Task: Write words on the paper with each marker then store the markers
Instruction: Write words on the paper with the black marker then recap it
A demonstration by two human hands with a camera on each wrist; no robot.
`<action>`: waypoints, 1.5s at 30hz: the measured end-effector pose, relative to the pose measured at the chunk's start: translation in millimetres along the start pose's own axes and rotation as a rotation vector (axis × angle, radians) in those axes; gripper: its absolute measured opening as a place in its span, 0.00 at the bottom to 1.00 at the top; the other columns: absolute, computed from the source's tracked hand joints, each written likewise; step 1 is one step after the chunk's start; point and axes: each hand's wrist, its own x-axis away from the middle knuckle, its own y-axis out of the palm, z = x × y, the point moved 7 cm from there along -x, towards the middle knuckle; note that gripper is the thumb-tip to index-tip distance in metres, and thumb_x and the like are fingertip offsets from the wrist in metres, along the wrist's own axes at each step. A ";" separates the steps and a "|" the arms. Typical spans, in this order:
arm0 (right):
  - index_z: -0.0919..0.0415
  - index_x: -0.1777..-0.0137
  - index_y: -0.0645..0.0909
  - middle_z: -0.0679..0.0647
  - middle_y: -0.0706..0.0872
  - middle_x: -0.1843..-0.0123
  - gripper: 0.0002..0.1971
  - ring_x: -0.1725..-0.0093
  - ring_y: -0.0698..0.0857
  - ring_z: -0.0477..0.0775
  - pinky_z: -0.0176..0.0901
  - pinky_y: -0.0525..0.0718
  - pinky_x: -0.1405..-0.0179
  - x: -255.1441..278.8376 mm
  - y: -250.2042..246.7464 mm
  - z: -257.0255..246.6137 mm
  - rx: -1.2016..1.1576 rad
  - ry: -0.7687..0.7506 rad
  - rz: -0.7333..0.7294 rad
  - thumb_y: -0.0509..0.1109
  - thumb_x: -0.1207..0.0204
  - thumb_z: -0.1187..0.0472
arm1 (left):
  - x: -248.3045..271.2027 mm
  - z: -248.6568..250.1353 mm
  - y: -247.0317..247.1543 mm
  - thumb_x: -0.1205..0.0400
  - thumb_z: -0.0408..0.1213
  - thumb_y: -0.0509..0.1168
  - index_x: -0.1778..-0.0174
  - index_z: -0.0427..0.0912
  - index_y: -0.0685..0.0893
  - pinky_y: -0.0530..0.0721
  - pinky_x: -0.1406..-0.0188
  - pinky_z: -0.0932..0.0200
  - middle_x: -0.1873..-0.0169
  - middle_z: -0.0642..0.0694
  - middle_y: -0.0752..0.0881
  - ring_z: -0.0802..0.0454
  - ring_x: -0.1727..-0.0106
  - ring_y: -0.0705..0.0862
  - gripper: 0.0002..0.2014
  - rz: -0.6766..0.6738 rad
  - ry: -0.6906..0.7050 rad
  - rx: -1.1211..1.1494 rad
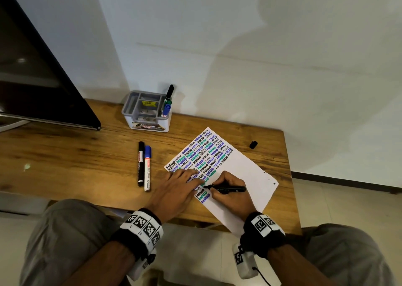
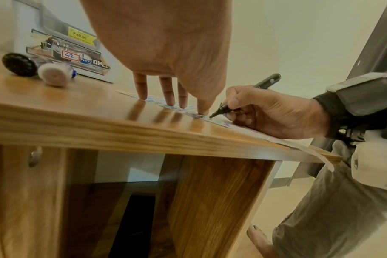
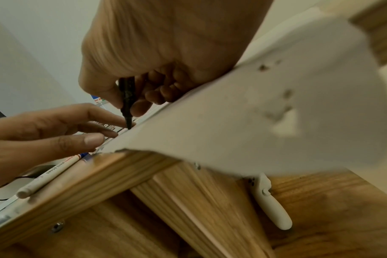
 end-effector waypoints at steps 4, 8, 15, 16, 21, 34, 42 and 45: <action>0.44 0.55 0.79 0.35 0.88 0.46 0.17 0.42 0.87 0.32 0.27 0.85 0.46 0.2 -1.2 -1.7 -0.007 0.020 -0.003 0.81 0.27 0.67 | -1.9 0.7 -0.5 0.17 0.48 0.66 0.33 0.59 0.79 0.80 0.40 0.48 0.30 0.52 0.80 0.49 0.32 0.79 0.16 0.005 -0.021 -0.017; 0.41 0.54 0.79 0.35 0.88 0.47 0.18 0.42 0.88 0.34 0.30 0.87 0.45 0.7 -1.3 -1.7 -0.003 0.023 0.005 0.81 0.27 0.66 | -1.7 0.7 -0.7 0.17 0.48 0.65 0.32 0.59 0.79 0.80 0.38 0.47 0.29 0.52 0.80 0.48 0.31 0.78 0.16 -0.005 -0.030 -0.008; 0.49 0.54 0.81 0.40 0.90 0.46 0.14 0.42 0.89 0.37 0.32 0.88 0.46 0.0 -3.3 -2.0 -0.040 0.015 0.030 0.82 0.27 0.66 | -2.3 -1.0 0.4 0.18 0.48 0.67 0.32 0.59 0.79 0.81 0.39 0.47 0.30 0.50 0.80 0.48 0.32 0.79 0.17 -0.012 -0.038 -0.008; 0.49 0.53 0.81 0.40 0.90 0.45 0.14 0.42 0.89 0.39 0.33 0.88 0.45 0.2 -3.2 -2.3 -0.046 0.012 0.028 0.82 0.27 0.66 | -2.3 -1.5 1.1 0.17 0.49 0.67 0.31 0.59 0.78 0.81 0.39 0.47 0.29 0.50 0.80 0.48 0.32 0.79 0.18 -0.015 -0.039 -0.008; 0.48 0.55 0.80 0.38 0.89 0.47 0.15 0.43 0.89 0.36 0.30 0.87 0.47 -0.3 -2.9 -2.3 -0.052 0.025 0.026 0.81 0.27 0.68 | -2.3 -1.8 2.0 0.16 0.50 0.65 0.29 0.60 0.77 0.81 0.39 0.47 0.29 0.50 0.79 0.47 0.31 0.79 0.18 -0.026 -0.034 -0.017; 0.49 0.58 0.80 0.39 0.90 0.50 0.16 0.45 0.90 0.38 0.32 0.88 0.50 -0.5 -5.0 2.9 -0.081 0.051 0.042 0.79 0.27 0.71 | -2.0 -1.7 1.5 0.17 0.49 0.66 0.29 0.60 0.77 0.81 0.40 0.46 0.29 0.50 0.79 0.48 0.32 0.79 0.19 -0.025 -0.035 -0.023; 0.54 0.55 0.82 0.42 0.91 0.47 0.12 0.43 0.90 0.41 0.34 0.88 0.48 -1.3 -4.3 6.1 -0.109 0.058 0.040 0.79 0.26 0.70 | -2.5 -2.0 2.7 0.16 0.49 0.66 0.29 0.60 0.77 0.80 0.38 0.46 0.28 0.51 0.78 0.48 0.31 0.78 0.19 -0.032 -0.042 -0.017; 0.55 0.55 0.82 0.43 0.91 0.47 0.12 0.43 0.90 0.42 0.35 0.89 0.47 -1.0 -5.9 5.0 -0.123 0.055 0.050 0.79 0.26 0.71 | -2.0 -1.5 2.8 0.17 0.49 0.66 0.29 0.60 0.77 0.80 0.38 0.46 0.28 0.51 0.78 0.48 0.31 0.78 0.19 -0.030 -0.040 -0.019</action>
